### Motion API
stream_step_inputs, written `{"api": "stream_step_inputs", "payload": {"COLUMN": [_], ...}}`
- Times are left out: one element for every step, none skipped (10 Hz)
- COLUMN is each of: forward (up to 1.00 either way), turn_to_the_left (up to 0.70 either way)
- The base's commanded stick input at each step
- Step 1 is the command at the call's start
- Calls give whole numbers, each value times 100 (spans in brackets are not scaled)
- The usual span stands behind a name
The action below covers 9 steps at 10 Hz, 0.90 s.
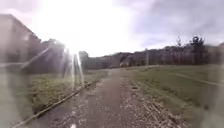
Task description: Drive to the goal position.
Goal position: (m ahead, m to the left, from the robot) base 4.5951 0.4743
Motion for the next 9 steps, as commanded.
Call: {"api": "stream_step_inputs", "payload": {"forward": [85, 85, 85, 85, 85, 85, 85, 85, 85], "turn_to_the_left": [0, 0, 0, 0, 0, 0, 0, 0, 0]}}
